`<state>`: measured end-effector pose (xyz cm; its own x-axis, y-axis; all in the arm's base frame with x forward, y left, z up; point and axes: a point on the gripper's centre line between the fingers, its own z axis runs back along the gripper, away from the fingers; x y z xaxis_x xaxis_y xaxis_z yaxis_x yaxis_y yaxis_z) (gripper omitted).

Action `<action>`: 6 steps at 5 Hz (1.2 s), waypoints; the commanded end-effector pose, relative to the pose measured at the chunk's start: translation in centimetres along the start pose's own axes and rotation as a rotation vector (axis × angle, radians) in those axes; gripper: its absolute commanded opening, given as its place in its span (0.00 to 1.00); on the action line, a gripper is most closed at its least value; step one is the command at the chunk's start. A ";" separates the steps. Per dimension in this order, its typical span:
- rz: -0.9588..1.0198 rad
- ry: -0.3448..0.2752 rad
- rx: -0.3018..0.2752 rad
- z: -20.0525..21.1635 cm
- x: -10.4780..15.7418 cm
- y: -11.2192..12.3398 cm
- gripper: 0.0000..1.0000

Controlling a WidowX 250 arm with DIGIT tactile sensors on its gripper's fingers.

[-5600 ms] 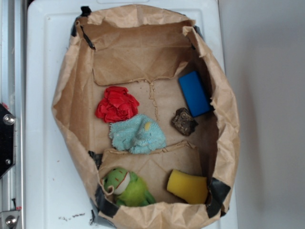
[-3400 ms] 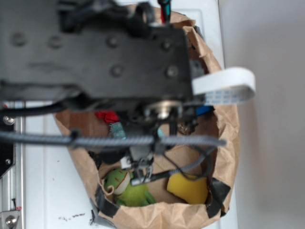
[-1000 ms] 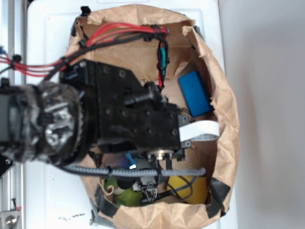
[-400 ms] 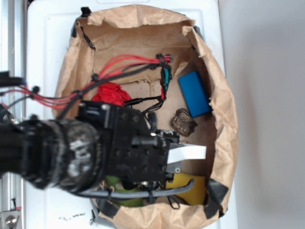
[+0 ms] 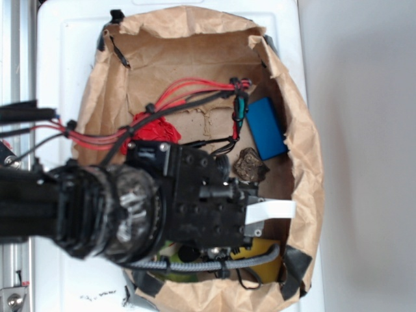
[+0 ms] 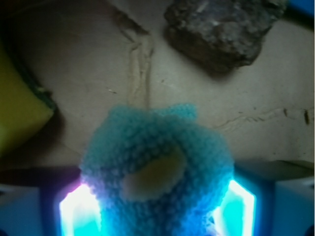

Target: Grab the blue cloth.

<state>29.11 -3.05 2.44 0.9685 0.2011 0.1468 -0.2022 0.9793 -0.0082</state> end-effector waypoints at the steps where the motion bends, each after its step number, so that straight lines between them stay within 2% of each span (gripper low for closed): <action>1: 0.022 -0.047 -0.025 3.4 2.3 1.1 0.00; 3: 0.034 -0.066 -0.014 6.9 4.0 2.2 0.00; 4: 0.069 -0.112 0.071 8.9 4.1 2.3 0.00; 5: 0.040 -0.104 0.067 10.8 3.8 2.6 0.00; 6: 0.002 -0.090 0.035 12.7 3.7 4.3 0.00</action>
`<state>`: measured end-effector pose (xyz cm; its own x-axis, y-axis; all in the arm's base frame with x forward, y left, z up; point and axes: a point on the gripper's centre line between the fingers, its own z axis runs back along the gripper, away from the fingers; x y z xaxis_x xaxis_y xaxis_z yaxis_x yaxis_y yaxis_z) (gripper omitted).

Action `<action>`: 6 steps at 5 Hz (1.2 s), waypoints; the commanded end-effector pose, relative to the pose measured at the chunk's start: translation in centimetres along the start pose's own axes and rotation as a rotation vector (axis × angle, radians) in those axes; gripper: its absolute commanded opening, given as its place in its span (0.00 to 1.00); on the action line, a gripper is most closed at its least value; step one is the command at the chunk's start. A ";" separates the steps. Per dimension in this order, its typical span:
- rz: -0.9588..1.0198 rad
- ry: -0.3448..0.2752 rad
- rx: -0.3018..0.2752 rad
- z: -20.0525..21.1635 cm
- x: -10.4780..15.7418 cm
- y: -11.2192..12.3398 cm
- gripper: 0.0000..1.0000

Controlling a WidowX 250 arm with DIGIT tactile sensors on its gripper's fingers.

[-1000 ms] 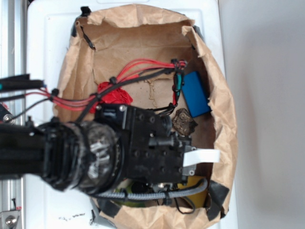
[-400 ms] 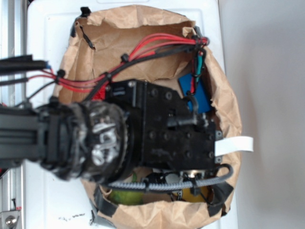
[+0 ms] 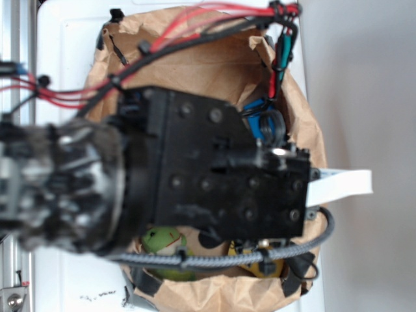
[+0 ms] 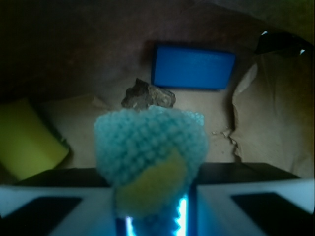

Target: Grab the blue cloth.

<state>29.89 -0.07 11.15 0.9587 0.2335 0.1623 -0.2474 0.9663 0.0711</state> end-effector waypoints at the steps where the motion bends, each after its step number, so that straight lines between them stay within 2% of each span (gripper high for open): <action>1: -0.087 -0.054 -0.058 4.9 1.2 2.8 0.00; 3: -0.158 -0.087 -0.133 7.8 1.7 5.0 0.00; 4: -0.192 -0.128 -0.158 8.9 0.7 5.5 0.00; 6: -0.187 -0.162 -0.136 8.3 -0.4 3.3 0.00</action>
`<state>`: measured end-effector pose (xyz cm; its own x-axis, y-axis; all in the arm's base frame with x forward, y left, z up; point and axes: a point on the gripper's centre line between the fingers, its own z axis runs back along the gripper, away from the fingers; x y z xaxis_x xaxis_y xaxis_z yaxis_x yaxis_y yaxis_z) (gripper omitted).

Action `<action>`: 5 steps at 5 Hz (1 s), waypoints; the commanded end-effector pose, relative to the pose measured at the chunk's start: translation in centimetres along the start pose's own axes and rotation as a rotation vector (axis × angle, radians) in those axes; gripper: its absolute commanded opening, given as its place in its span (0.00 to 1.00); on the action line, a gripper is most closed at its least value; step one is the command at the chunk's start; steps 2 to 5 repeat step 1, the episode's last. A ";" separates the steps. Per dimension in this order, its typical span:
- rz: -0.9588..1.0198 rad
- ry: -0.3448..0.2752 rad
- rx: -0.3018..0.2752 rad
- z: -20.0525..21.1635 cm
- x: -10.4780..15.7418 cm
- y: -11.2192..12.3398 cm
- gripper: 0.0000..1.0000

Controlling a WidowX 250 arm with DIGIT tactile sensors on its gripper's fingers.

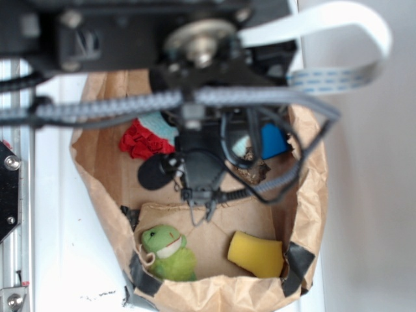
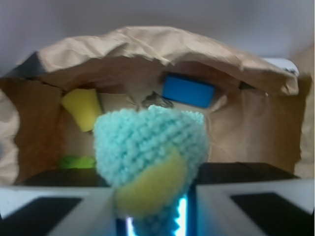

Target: Grab the blue cloth.

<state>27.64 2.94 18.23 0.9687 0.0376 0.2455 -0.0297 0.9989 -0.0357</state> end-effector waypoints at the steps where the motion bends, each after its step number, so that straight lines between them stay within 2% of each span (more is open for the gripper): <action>1: 0.005 -0.077 0.108 -0.9 0.2 -2.0 0.00; 5: 0.005 -0.077 0.108 -0.9 0.2 -2.0 0.00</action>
